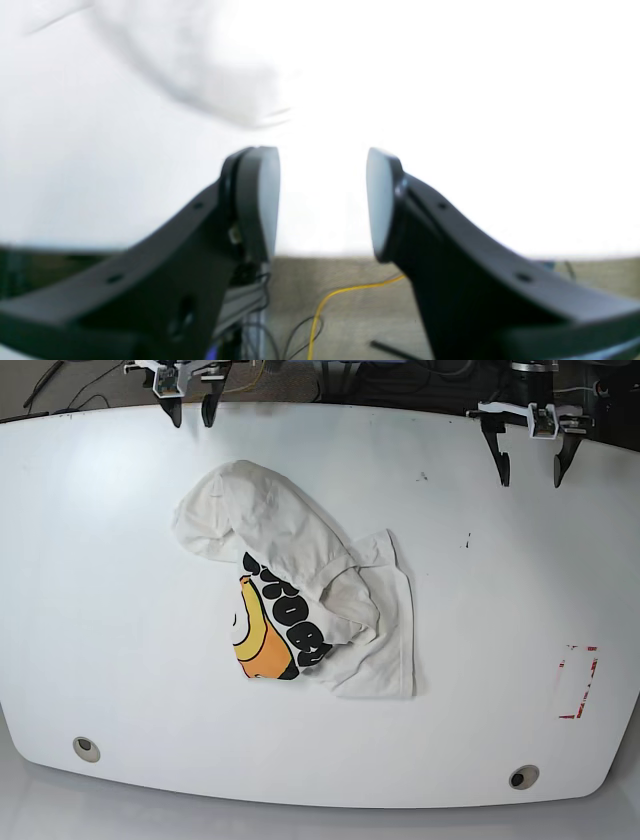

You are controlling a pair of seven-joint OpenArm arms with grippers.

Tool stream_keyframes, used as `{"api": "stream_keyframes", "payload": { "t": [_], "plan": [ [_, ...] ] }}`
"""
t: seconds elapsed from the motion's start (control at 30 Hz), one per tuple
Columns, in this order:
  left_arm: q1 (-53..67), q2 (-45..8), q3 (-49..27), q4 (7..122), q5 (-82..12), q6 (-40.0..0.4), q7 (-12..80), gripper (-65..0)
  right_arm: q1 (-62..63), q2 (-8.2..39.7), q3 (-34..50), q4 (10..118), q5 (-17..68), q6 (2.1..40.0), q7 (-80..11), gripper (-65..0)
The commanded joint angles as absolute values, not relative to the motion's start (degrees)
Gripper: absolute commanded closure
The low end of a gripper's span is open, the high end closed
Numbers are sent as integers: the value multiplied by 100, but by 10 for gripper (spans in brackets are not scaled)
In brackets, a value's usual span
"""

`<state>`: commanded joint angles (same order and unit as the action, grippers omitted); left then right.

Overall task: Layout the t-shirt on the table in an organized manner, then fold the t-shirt properly
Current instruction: 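Lower the right gripper onto the bunched white t-shirt and grasp it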

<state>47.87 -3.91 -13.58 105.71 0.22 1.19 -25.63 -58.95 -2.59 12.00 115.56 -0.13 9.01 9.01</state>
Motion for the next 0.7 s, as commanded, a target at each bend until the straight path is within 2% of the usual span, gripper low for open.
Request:
{"api": "stream_keyframes", "payload": {
  "t": [0.17,0.33,0.53,0.7],
  "plan": [
    [4444,-382,-1358,10563,40,119,-2536,-439,-5516,-66,1191,11547,-4,901,629,-272],
    [4163,-391,-1349,10554,40,119,-2114,-440,-4998,-48,1209,11547,-4,901,338,-272],
    [3987,-391,-1323,10484,40,119,-2035,-440,-4541,-48,1209,11547,-4,919,57,-272],
    [3732,-400,-1323,10475,40,22,-2026,-440,-4189,-48,1182,11547,-4,1138,-57,-272]
  ]
}}
